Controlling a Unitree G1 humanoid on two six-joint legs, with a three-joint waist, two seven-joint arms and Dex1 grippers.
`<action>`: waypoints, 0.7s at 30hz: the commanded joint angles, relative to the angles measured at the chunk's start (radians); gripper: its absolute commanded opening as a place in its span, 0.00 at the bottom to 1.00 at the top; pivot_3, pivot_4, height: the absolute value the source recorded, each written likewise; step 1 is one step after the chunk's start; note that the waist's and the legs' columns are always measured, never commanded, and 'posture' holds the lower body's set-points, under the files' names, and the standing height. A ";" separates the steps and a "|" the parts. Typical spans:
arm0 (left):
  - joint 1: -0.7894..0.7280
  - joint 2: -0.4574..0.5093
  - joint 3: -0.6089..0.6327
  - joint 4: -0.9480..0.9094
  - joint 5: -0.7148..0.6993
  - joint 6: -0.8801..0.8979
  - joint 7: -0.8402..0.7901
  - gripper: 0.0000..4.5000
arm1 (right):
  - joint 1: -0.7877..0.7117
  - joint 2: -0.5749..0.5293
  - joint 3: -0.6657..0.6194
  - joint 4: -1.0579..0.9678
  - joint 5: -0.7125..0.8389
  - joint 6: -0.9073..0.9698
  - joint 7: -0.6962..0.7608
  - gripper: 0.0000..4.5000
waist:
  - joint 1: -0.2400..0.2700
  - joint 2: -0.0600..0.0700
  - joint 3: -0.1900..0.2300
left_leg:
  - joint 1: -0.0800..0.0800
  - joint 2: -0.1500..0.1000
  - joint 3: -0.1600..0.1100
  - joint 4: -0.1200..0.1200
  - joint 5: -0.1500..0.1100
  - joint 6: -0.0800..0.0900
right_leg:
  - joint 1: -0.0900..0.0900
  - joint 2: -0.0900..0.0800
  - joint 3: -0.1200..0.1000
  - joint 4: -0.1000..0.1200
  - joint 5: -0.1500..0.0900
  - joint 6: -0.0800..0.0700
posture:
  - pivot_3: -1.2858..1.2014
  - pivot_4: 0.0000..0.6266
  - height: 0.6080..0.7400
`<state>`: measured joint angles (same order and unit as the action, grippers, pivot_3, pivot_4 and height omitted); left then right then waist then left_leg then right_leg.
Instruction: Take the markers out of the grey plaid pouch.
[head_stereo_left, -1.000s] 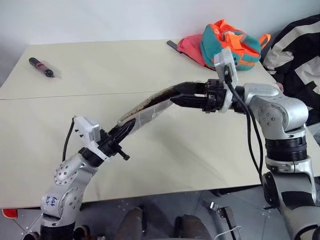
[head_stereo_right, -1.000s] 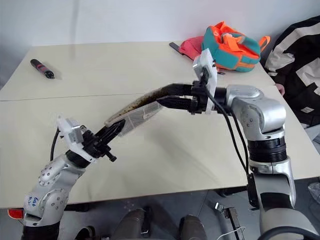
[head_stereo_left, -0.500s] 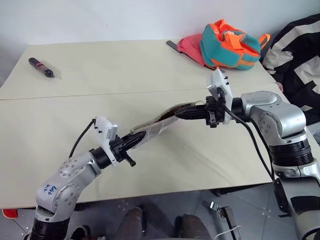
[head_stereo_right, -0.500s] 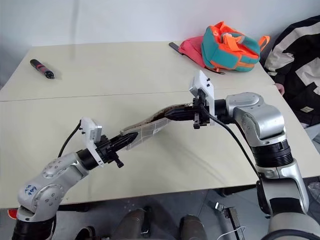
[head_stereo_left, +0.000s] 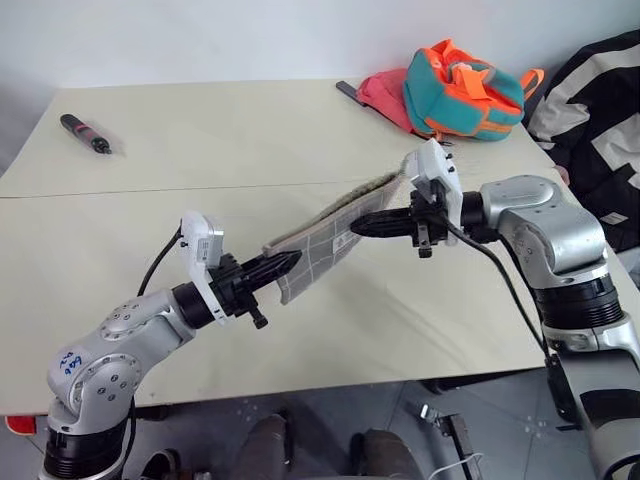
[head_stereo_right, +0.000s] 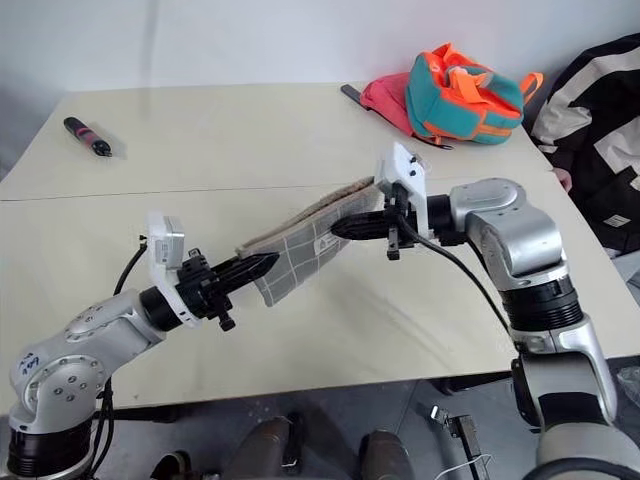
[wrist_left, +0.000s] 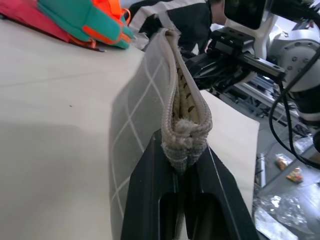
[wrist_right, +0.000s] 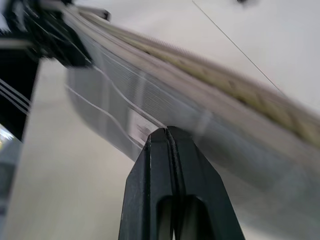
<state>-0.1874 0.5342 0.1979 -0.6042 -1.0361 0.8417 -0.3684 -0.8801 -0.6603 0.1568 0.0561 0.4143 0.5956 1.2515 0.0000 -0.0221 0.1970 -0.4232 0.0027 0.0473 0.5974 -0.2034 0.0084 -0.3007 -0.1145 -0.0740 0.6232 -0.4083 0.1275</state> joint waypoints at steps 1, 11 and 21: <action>-0.002 0.015 0.010 -0.031 -0.046 0.006 -0.004 0.00 | -0.039 -0.008 -0.037 -0.020 0.062 0.051 0.037 0.01 | 0.000 0.000 0.000 | 0.000 0.000 0.000 0.000 0.000 0.000 | 0.000 0.000 0.000 0.000 0.000 0.000 | 0.52 0.24 1.00; -0.001 0.167 -0.077 -0.013 0.192 -0.034 -0.093 0.00 | -0.051 -0.011 -0.038 -0.083 0.108 0.113 0.037 0.01 | 0.000 0.000 0.000 | 0.000 0.000 0.000 -0.001 0.000 0.000 | 0.000 0.000 0.001 -0.001 0.000 0.000 | 0.52 0.24 1.00; 0.013 0.098 -0.070 -0.007 0.214 -0.055 -0.076 0.00 | 0.009 -0.033 0.038 -0.048 -0.011 -0.022 0.076 0.01 | 0.001 0.000 0.000 | 0.000 0.000 0.002 -0.001 0.000 0.000 | -0.001 0.000 0.001 -0.001 0.000 0.000 | 0.52 0.24 1.00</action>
<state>-0.1779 0.6363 0.1191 -0.5853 -0.8254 0.8066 -0.4484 -0.8550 -0.6777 0.2226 0.0289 0.3956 0.5884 1.3152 0.0006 -0.0220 0.1971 -0.4233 0.0029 0.0492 0.5961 -0.2037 0.0082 -0.3020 -0.1146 -0.0726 0.6224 -0.4082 0.1275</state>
